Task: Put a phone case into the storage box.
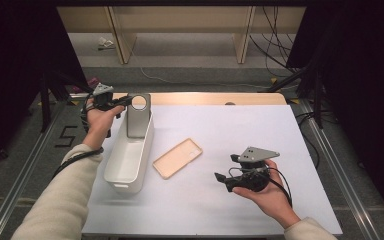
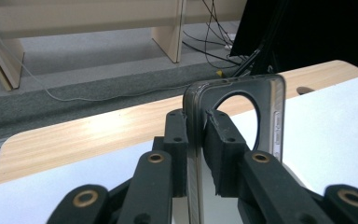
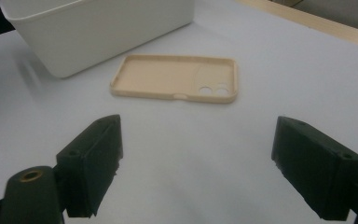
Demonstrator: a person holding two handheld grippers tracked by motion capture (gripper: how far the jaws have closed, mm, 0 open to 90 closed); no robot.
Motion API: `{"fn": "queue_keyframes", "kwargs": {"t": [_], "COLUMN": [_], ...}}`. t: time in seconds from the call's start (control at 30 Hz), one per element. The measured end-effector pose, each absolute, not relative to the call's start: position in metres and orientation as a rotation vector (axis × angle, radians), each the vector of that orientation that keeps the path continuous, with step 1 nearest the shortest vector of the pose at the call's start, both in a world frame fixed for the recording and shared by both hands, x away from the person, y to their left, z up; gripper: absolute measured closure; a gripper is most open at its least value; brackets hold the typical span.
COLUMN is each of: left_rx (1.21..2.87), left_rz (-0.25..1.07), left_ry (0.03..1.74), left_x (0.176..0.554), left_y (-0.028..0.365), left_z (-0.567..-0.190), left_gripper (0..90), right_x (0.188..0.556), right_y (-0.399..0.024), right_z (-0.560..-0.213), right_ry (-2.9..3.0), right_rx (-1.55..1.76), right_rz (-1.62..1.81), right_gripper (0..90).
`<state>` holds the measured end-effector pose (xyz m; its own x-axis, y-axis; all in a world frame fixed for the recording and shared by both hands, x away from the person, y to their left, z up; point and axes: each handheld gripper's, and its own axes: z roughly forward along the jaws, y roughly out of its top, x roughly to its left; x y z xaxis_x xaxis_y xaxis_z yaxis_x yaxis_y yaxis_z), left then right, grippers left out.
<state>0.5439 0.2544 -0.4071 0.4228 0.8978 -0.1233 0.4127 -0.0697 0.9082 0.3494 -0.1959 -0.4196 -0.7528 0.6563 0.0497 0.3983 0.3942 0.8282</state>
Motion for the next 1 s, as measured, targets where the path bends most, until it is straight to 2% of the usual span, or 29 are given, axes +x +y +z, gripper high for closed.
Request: {"fn": "queue_keyframes", "kwargs": {"t": [0.37,0.67,0.83,1.0], "left_rx": [1.682,1.696,1.704,1.705], "left_rz": [0.617,0.633,0.631,0.633], "left_ry": [1.167,1.178,1.196,1.211], "left_x": [0.5443,0.5448,0.5436,0.5422], "left_y": [0.2543,0.2526,0.2526,0.2524], "left_z": [-0.4097,-0.4087,-0.4084,-0.4064], "left_gripper": [77.8,73.4,65.3,52.2], "right_x": [0.3493,0.3493,0.3493,0.3493], "right_y": [-0.1960,-0.1959,-0.1959,-0.1955], "right_z": [-0.4196,-0.4197,-0.4197,-0.4199], "right_ry": [2.371,2.373,2.372,2.371], "right_rx": [0.925,0.923,0.924,0.924], "right_rz": [1.290,1.289,1.289,1.290], "right_gripper": [17.2,17.2,17.2,17.2]}}
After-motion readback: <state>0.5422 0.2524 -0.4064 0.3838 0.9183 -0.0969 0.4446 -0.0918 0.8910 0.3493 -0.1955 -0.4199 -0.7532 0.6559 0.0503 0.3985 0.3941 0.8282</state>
